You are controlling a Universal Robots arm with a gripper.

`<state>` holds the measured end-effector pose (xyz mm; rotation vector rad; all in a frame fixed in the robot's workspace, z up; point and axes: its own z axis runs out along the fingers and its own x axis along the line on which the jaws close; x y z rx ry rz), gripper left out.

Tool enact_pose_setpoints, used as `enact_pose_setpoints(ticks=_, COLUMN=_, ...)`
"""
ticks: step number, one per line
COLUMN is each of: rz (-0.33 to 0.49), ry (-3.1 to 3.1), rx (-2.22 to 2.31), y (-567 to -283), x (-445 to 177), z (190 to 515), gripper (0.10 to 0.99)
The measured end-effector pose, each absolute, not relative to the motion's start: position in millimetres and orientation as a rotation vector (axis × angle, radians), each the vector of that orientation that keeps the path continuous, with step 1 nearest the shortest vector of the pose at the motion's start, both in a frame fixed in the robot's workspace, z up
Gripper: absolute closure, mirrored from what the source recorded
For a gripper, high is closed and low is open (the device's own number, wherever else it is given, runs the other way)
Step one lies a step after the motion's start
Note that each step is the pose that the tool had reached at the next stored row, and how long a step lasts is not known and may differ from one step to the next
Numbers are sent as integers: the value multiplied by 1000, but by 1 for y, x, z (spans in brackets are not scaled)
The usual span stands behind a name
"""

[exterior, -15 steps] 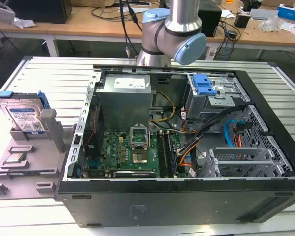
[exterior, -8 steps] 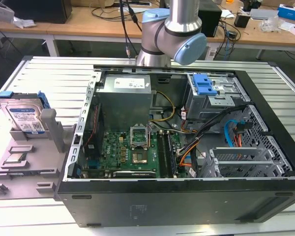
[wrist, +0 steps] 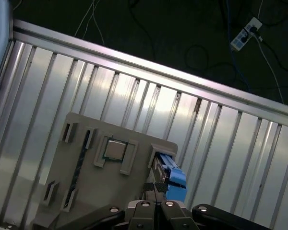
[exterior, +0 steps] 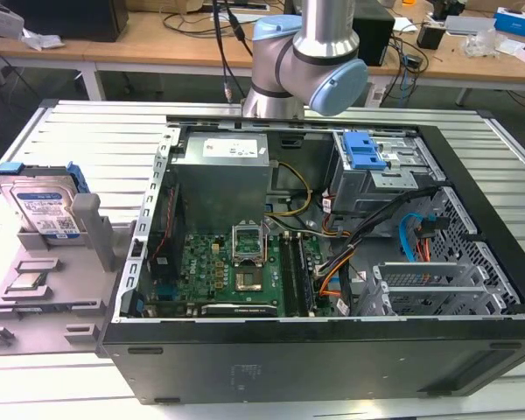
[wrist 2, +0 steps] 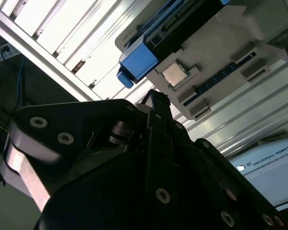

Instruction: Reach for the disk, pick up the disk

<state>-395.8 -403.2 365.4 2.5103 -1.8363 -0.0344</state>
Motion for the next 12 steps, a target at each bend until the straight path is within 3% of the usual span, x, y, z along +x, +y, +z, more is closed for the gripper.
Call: enact_pose_setpoints(ticks=12, rz=-40, ry=-2123, rx=2277, y=-403, x=-396, z=364, gripper=980)
